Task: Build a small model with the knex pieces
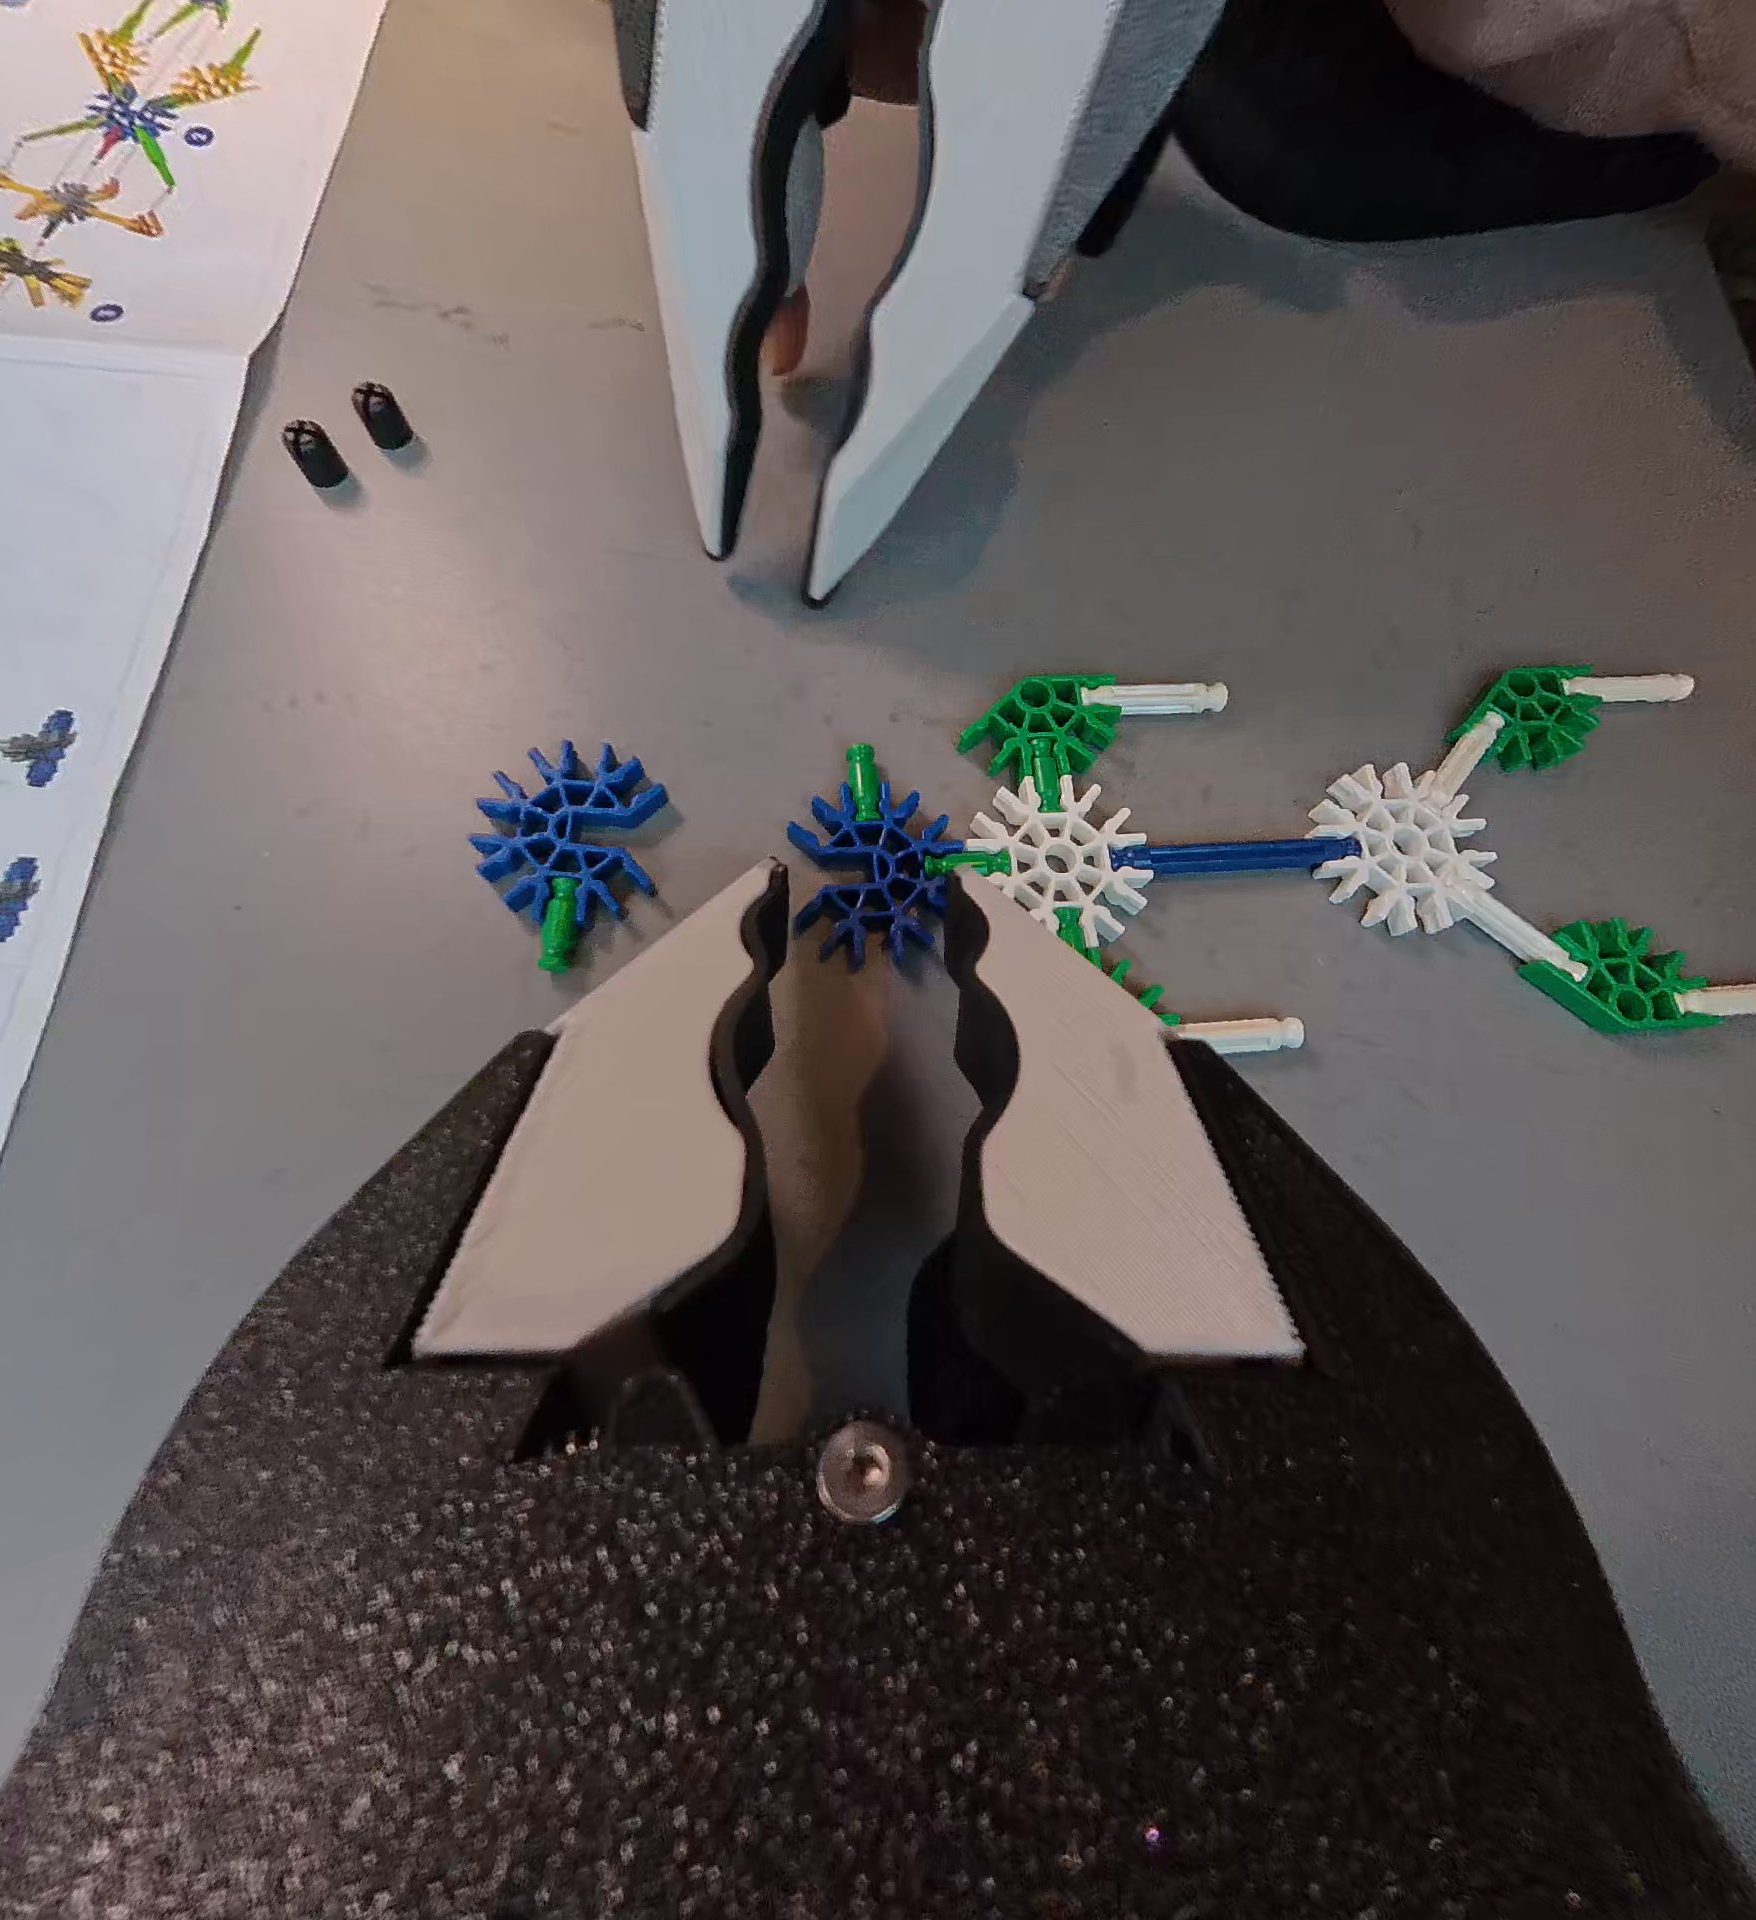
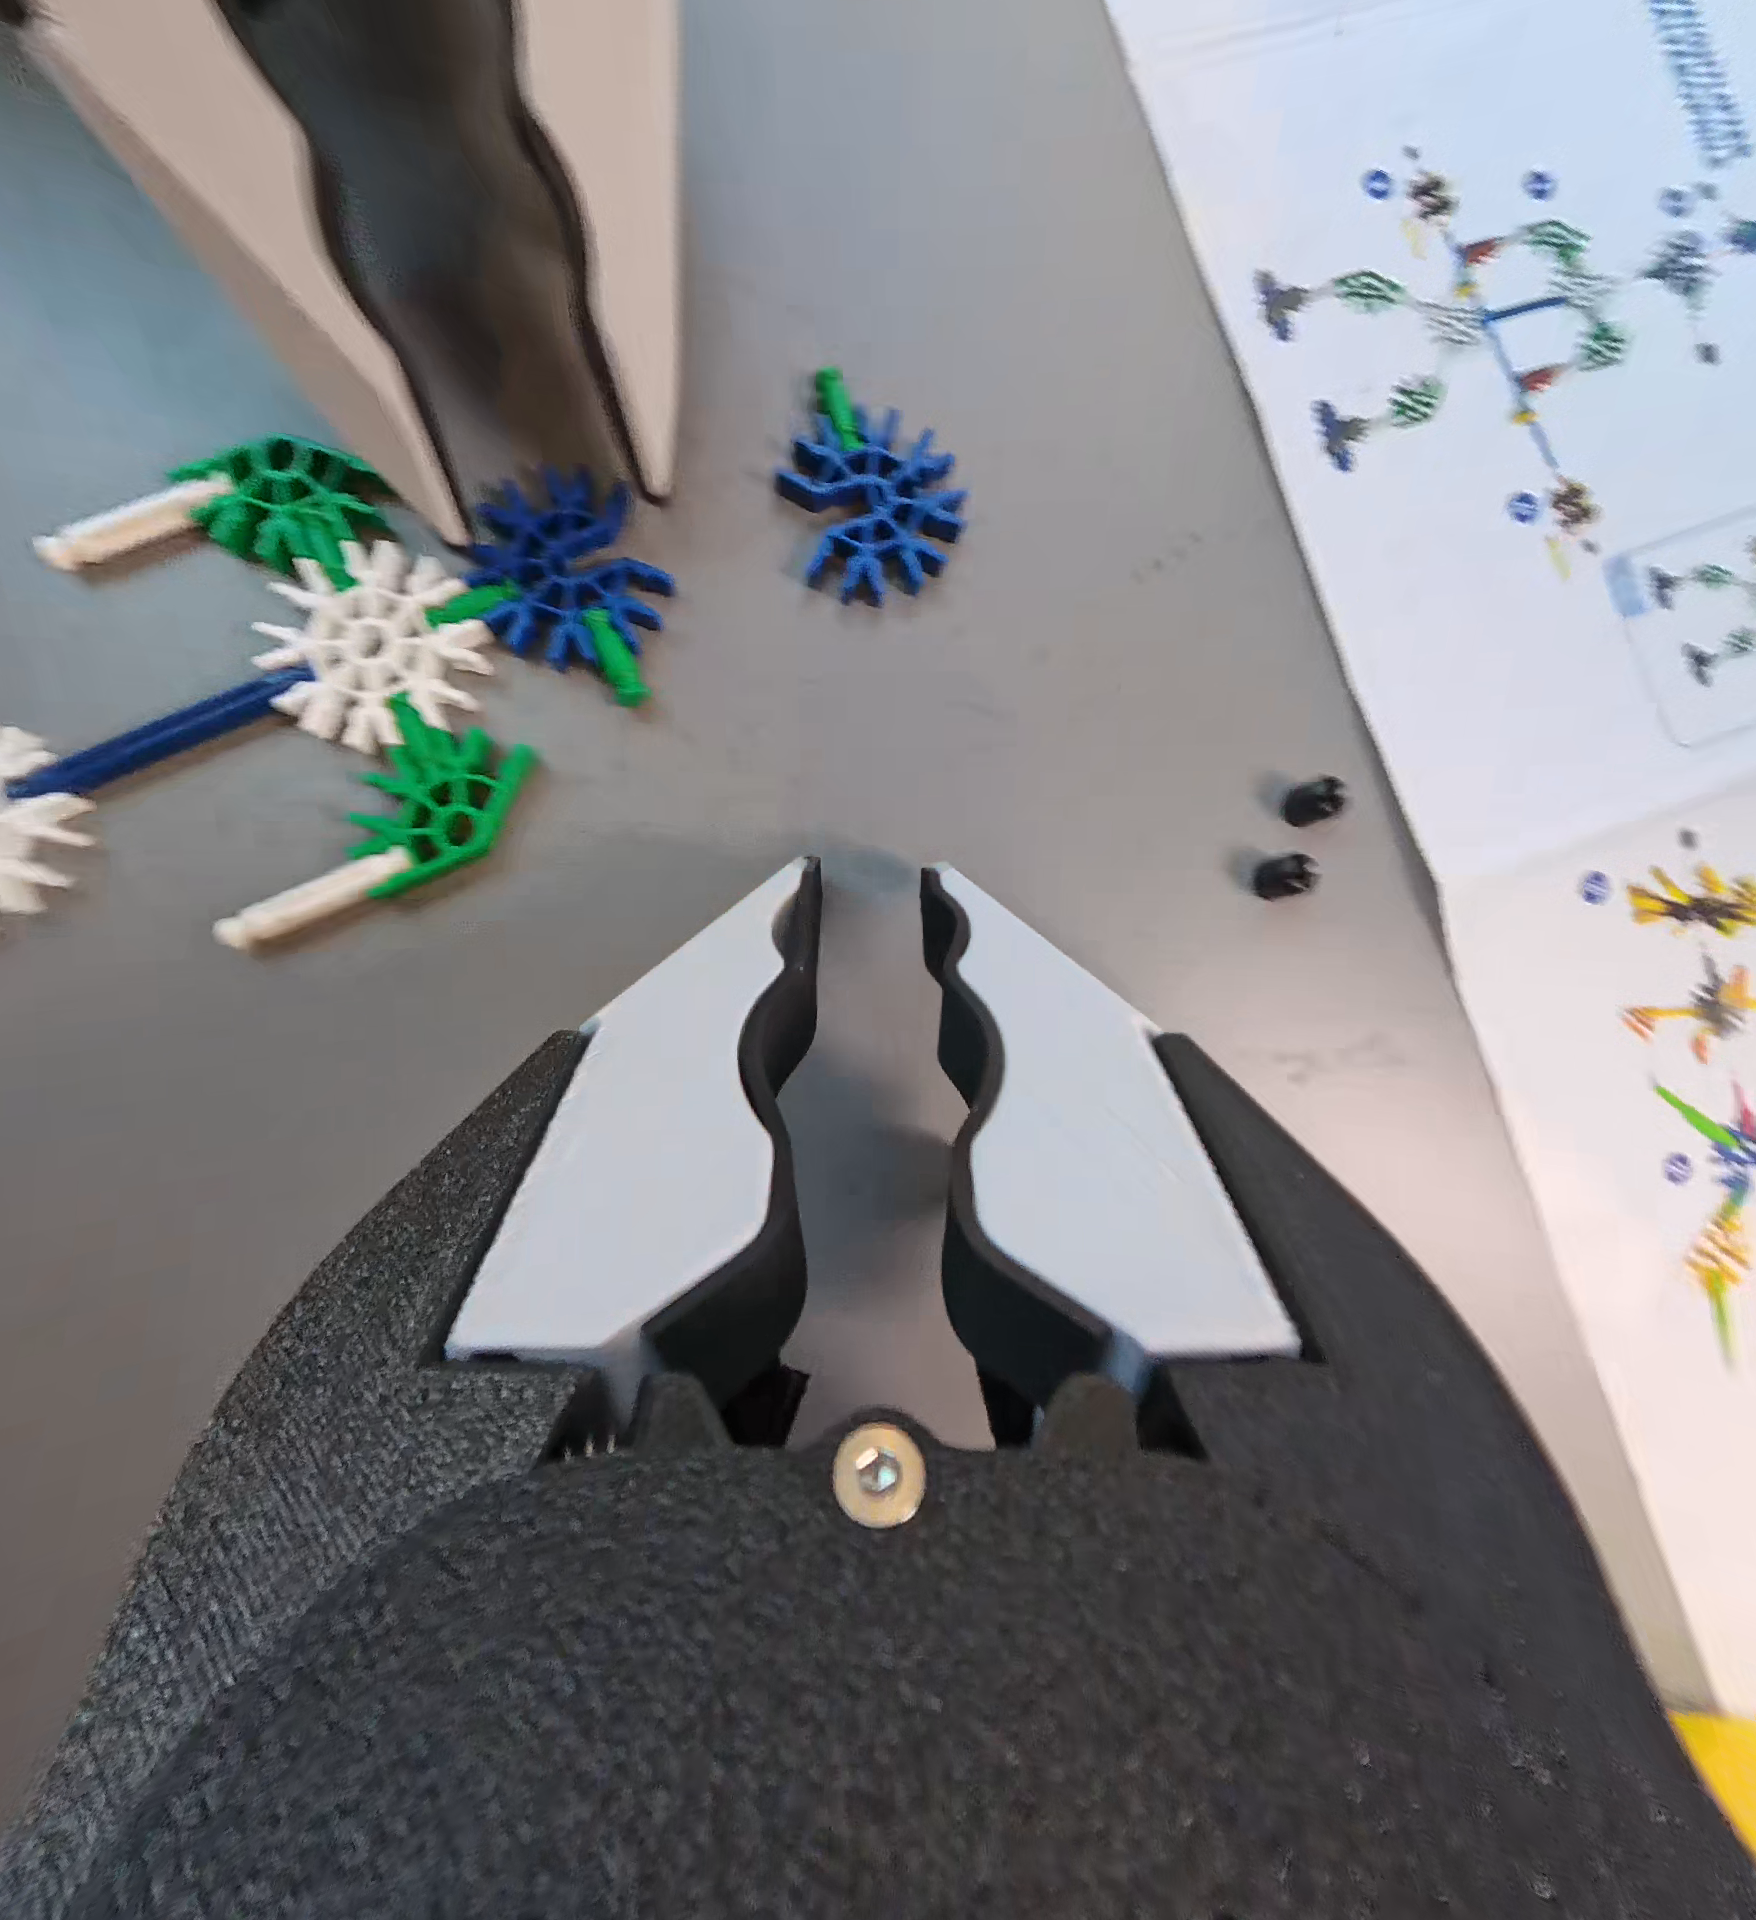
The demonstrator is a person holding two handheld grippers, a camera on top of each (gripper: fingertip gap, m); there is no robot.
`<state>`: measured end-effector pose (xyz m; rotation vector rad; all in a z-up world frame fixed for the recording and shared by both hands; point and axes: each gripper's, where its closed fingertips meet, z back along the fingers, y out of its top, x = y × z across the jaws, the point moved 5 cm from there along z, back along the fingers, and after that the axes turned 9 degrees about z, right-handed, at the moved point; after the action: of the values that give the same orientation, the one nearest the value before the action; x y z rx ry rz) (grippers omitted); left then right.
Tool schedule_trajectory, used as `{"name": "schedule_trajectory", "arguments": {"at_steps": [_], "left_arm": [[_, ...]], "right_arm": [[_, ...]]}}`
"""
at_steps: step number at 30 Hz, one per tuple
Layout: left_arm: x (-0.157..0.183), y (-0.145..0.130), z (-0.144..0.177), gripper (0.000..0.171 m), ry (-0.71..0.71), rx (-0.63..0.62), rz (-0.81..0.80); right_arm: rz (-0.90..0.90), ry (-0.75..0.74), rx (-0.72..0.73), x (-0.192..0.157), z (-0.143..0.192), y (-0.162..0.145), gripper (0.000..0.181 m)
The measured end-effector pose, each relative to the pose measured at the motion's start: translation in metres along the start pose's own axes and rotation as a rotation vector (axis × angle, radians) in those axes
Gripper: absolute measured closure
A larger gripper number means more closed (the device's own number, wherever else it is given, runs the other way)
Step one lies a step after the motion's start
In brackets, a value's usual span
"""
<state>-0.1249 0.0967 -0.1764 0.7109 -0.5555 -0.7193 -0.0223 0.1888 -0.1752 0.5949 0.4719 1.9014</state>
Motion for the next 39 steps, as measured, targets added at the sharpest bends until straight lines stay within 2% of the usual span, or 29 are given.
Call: {"name": "schedule_trajectory", "arguments": {"at_steps": [2,4,9,12,20,29,39], "left_arm": [[0.0,0.002,0.004,0.143,-0.018,0.018,0.021],[-0.001,0.001,0.006,0.143,-0.03,0.014,0.037],[-0.001,-0.006,0.001,0.143,-0.029,-0.025,0.034],[0.0,-0.006,-0.002,0.143,-0.039,-0.023,0.033],[0.001,-0.005,-0.004,0.143,-0.036,-0.023,0.01],[0.002,-0.005,-0.005,0.143,-0.038,-0.024,0.01],[0.002,-0.002,-0.001,0.143,-0.054,0.0,0.034]], "right_arm": [[-0.021,-0.11,-0.018,0.027,0.005,-0.01,0.161],[-0.074,-0.152,-0.008,0.049,0.008,-0.015,0.158],[-0.145,-0.095,0.023,0.07,0.0,-0.017,0.158],[-0.161,-0.043,0.032,0.071,-0.007,-0.017,0.162],[-0.111,-0.069,0.013,0.07,-0.009,-0.016,0.174],[-0.112,-0.06,0.024,0.066,-0.006,-0.018,0.174],[-0.106,-0.007,0.086,0.045,0.001,-0.011,0.174]]}}
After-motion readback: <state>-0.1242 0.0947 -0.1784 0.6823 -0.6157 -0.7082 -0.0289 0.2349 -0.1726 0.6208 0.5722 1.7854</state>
